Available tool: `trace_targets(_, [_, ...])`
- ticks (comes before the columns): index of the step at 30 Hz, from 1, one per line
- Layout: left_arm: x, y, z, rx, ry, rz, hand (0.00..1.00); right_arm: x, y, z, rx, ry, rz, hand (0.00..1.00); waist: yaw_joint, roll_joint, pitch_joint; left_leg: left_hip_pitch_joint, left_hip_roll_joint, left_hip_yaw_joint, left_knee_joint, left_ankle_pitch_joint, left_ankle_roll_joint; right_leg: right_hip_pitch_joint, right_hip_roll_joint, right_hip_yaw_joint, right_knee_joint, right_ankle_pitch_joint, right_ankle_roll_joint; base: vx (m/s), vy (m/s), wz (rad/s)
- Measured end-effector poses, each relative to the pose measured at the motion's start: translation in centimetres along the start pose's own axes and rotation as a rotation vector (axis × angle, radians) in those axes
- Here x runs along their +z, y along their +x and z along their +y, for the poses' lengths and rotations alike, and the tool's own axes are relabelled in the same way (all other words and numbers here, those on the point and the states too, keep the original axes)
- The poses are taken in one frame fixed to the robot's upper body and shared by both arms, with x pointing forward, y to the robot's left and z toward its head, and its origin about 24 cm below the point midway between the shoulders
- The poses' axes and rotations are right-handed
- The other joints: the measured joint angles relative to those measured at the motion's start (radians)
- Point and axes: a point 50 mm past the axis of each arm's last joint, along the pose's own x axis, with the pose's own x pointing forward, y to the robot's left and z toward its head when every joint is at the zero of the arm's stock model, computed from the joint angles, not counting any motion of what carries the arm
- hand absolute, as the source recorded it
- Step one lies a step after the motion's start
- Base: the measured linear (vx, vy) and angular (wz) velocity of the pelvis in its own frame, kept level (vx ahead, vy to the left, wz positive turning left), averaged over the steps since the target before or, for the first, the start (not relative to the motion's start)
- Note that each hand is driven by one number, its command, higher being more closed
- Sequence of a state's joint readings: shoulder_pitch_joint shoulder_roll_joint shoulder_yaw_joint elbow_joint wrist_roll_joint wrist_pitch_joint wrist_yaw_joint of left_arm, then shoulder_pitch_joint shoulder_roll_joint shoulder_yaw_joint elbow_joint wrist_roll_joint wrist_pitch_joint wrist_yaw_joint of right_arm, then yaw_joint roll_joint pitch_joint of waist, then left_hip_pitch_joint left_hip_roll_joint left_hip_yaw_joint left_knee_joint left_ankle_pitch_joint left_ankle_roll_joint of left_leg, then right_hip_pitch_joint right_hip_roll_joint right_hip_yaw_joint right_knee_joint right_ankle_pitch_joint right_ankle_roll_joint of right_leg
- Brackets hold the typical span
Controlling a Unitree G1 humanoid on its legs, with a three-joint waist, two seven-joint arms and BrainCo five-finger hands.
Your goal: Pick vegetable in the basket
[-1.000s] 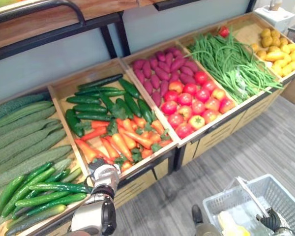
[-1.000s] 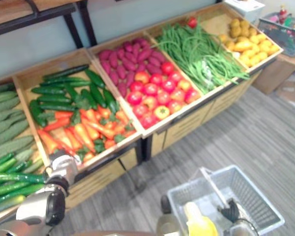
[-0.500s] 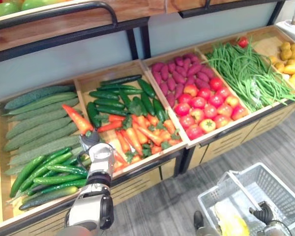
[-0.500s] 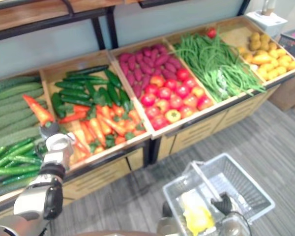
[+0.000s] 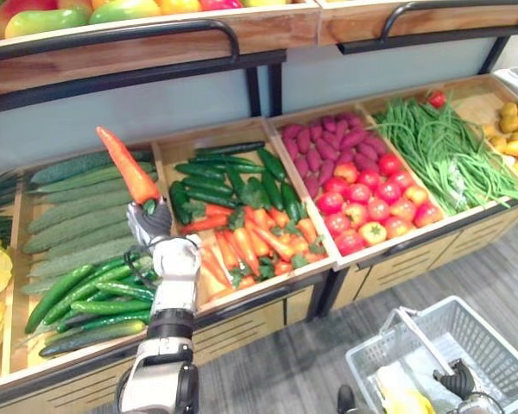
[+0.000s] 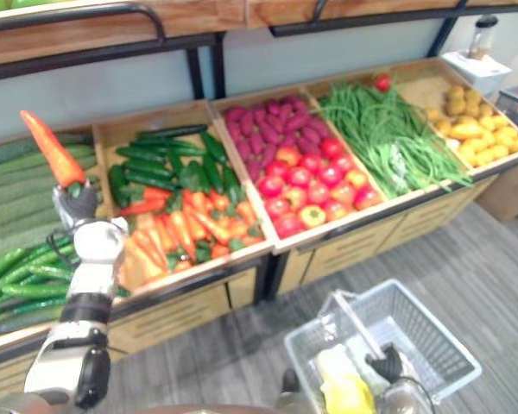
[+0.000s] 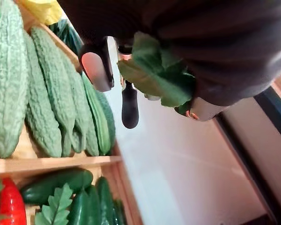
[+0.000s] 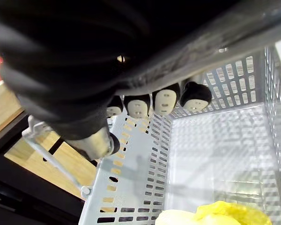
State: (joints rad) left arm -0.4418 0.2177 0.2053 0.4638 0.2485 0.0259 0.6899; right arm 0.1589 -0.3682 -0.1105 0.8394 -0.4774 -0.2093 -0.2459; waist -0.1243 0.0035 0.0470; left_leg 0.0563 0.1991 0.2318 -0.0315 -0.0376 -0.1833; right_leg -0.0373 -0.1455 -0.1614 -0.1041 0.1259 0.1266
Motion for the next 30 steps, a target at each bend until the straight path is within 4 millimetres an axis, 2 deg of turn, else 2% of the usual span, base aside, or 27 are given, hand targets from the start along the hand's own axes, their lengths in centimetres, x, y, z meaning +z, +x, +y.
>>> trace_targets(4, [-0.5,-1.3,0.8,-0.039,0.067,-0.070,1.00,0.0,0.1,-0.2,0.006,-0.030,-0.006,1.00,0.019,0.000,-0.017,0.000,-0.004,-0.002,0.000,0.000,0.005,0.002,-0.005,-0.003,0.000,0.000,0.000,0.00,0.003,0.01])
trace_targets(8, [-1.4,-2.6,1.7,-0.086,0.140,-0.107,1.00,-0.2,0.6,-0.8,0.002,-0.044,0.009,1.00,0.026,0.001,-0.019,-0.003,-0.014,-0.017,0.000,0.005,0.012,0.007,-0.016,-0.012,0.000,0.002,0.003,-0.03,0.007,0.10])
trace_targets(11, [-2.2,-3.4,2.1,-0.118,0.180,-0.122,1.00,-0.5,0.8,-1.1,0.002,-0.052,0.026,1.00,0.045,0.001,-0.020,-0.007,-0.020,-0.023,0.000,0.008,0.016,0.007,-0.021,-0.016,0.000,0.003,0.006,-0.03,0.007,0.06])
trace_targets(15, [-2.3,-4.3,3.3,-0.167,0.199,-0.176,1.00,-0.4,1.0,-1.5,-0.002,-0.059,0.027,1.00,0.047,0.003,-0.023,-0.015,-0.025,-0.027,0.001,0.010,0.019,0.003,-0.027,-0.022,0.000,0.003,0.006,-0.01,0.002,0.05])
trace_targets(23, [-1.4,-5.7,4.6,-0.319,0.209,-0.328,1.00,-1.6,1.3,-2.6,-0.009,-0.075,0.080,1.00,0.047,0.006,-0.058,-0.001,-0.031,0.007,0.000,0.001,0.024,-0.011,-0.030,0.016,0.006,0.006,0.010,0.00,0.004,-0.11])
trace_targets(30, [-0.3,-6.8,4.4,-0.518,0.198,-0.464,1.00,-3.2,1.2,-3.9,-0.065,0.020,0.178,1.00,0.045,0.020,-0.073,0.011,-0.035,0.052,0.007,-0.013,0.031,-0.031,-0.030,0.063,0.025,0.001,0.002,-0.02,0.003,-0.19])
